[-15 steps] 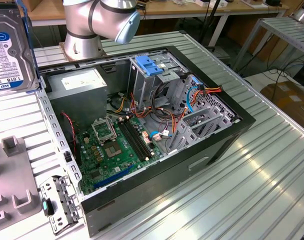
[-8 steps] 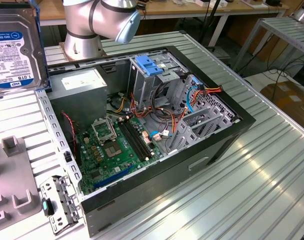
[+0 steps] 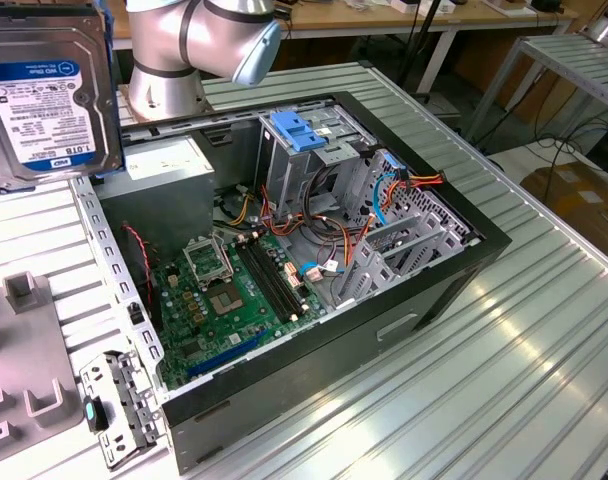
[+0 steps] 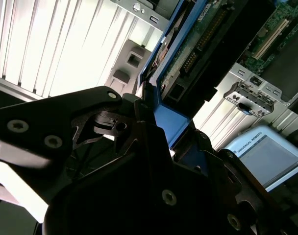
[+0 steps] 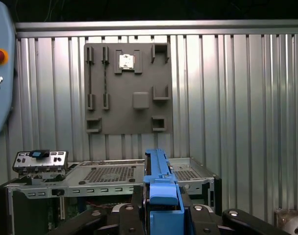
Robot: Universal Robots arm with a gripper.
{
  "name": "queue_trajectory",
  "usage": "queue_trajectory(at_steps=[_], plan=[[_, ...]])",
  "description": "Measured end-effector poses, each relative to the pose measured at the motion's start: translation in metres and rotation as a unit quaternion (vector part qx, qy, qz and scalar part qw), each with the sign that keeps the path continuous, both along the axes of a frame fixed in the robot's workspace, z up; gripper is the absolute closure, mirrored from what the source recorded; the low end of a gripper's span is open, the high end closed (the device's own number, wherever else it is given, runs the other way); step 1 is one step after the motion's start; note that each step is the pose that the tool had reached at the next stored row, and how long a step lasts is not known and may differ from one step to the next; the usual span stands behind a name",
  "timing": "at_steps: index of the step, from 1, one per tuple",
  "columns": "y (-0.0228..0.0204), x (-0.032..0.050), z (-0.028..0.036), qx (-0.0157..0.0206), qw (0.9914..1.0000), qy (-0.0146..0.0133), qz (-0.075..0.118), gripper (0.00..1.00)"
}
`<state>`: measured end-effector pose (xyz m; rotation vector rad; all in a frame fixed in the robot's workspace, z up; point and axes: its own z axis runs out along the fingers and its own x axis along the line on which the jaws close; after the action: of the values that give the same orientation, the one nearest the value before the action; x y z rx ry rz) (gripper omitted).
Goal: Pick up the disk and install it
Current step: 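Pick up the disk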
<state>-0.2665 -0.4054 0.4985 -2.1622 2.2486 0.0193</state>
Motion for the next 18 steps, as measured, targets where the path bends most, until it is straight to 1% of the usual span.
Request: queue_trajectory(at_steps=[5,14,18], plan=[[0.0,0.0109,0.0,0.0,1.0,0.0005,0.0,0.63],[0.0,0.0345,-0.0001,-0.0001,1.0,0.0017,0.0,0.63],[0.0,0.0436,0.0,-0.0002,1.0,0.0022,0.0,0.63]])
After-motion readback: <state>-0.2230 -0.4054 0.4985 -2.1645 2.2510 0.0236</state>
